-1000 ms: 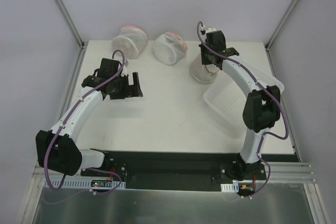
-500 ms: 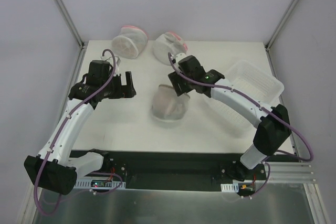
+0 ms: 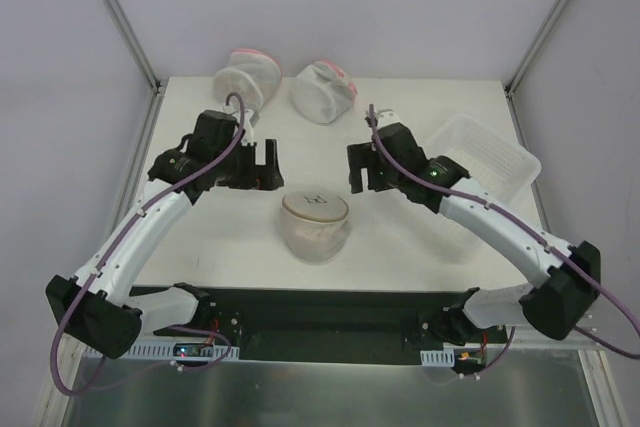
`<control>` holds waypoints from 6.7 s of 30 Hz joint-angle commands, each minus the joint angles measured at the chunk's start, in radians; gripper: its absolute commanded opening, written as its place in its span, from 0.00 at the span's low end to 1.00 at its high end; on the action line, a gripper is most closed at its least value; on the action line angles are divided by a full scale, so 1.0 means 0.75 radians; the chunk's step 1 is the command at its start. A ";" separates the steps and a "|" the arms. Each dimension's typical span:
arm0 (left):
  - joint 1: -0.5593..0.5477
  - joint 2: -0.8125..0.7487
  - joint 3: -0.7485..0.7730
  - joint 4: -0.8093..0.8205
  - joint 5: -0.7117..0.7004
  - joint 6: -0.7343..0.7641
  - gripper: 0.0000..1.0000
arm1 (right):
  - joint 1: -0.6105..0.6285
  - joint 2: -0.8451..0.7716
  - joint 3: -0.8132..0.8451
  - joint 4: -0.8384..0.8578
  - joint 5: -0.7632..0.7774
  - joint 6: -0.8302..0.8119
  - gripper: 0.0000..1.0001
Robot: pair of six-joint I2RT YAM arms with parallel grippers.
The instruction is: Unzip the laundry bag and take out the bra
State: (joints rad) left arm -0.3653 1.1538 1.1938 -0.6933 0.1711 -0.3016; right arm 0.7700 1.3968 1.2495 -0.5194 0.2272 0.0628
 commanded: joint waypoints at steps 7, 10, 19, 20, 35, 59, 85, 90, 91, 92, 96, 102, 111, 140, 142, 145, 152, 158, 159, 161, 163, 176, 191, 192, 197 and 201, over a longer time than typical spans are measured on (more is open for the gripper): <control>-0.274 0.055 -0.103 0.002 -0.066 -0.475 0.99 | -0.055 -0.424 -0.379 -0.081 0.141 0.315 0.89; -0.372 0.089 -0.089 0.029 -0.156 -0.616 0.99 | -0.045 -0.571 -0.459 -0.144 0.184 0.397 0.89; -0.468 0.310 -0.089 0.074 -0.310 -0.984 0.71 | -0.031 -0.891 -0.598 -0.381 0.329 0.512 0.88; -0.472 0.331 -0.080 0.080 -0.302 -0.981 0.61 | -0.031 -0.901 -0.594 -0.400 0.331 0.509 0.88; -0.499 0.364 0.157 0.125 -0.101 0.345 0.51 | -0.012 -0.793 -0.533 -0.344 0.315 0.458 0.89; -1.170 0.885 0.679 -0.346 -1.169 0.118 0.91 | -0.004 -1.069 -0.609 -0.535 0.603 0.638 0.89; -0.910 0.581 0.278 -0.283 -0.821 -1.144 0.70 | -0.004 -1.030 -0.649 -0.473 0.509 0.638 0.89; -0.873 0.583 0.210 -0.145 -0.699 -1.132 0.66 | -0.004 -1.026 -0.662 -0.455 0.485 0.638 0.89; -0.863 0.585 0.182 -0.117 -0.664 -1.132 0.62 | -0.004 -1.028 -0.662 -0.453 0.489 0.632 0.89; -0.859 0.585 0.163 -0.098 -0.654 -1.132 0.58 | -0.004 -1.024 -0.658 -0.455 0.489 0.630 0.89; -0.816 0.572 0.122 -0.010 -0.629 -1.059 0.00 | -0.002 -1.012 -0.650 -0.449 0.481 0.614 0.89; -0.655 0.360 0.086 0.108 -0.478 -0.483 0.00 | -0.008 -0.971 -0.627 -0.251 0.176 0.358 0.91; -0.186 0.204 -0.123 0.374 0.662 -0.216 0.00 | -0.245 -0.766 -0.510 0.101 -0.476 0.266 0.96; -0.022 0.206 -0.129 0.671 1.079 -0.295 0.00 | -0.352 -0.359 -0.778 0.923 -0.919 0.761 0.66; -0.016 0.210 -0.131 0.683 1.089 -0.297 0.00 | -0.329 -0.345 -0.766 0.940 -0.921 0.763 0.59; -0.010 0.223 -0.138 0.693 1.091 -0.297 0.00 | -0.313 -0.335 -0.736 0.940 -0.908 0.763 0.28; 0.041 0.302 -0.195 0.689 1.016 -0.293 0.54 | -0.297 -0.388 -0.668 0.708 -0.733 0.737 0.01; 0.047 0.243 -0.215 0.585 0.678 -0.259 0.99 | -0.217 -0.380 -0.615 0.523 -0.450 0.892 0.01; 0.043 0.223 -0.231 0.575 0.629 -0.259 0.99 | -0.201 -0.361 -0.599 0.498 -0.414 0.930 0.01; 0.041 0.162 -0.246 0.558 0.596 -0.269 0.99 | -0.131 -0.316 -0.594 0.486 -0.311 1.057 0.01; 0.039 0.100 -0.291 0.532 0.535 -0.307 0.99 | -0.054 -0.279 -0.576 0.472 -0.195 1.184 0.01; -0.006 -0.250 -0.823 0.795 0.424 -1.391 0.95 | 0.092 -0.030 -0.494 0.559 -0.041 1.422 0.01; -0.108 0.245 -0.792 1.440 0.500 -1.651 0.85 | 0.090 -0.185 -0.517 0.447 0.028 1.295 0.01; -0.110 0.253 -0.770 1.440 0.494 -1.653 0.83 | 0.090 -0.183 -0.517 0.445 0.026 1.295 0.01; -0.131 0.313 -0.725 1.438 0.484 -1.647 0.63 | 0.092 -0.181 -0.525 0.443 0.020 1.277 0.01; -0.131 0.362 -0.692 1.436 0.512 -1.617 0.31 | 0.094 -0.175 -0.510 0.429 0.020 1.244 0.01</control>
State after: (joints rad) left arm -0.4522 1.3949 0.6220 0.3508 0.5404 -1.5032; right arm 0.8337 1.2762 0.8360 -0.1699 0.2420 1.0382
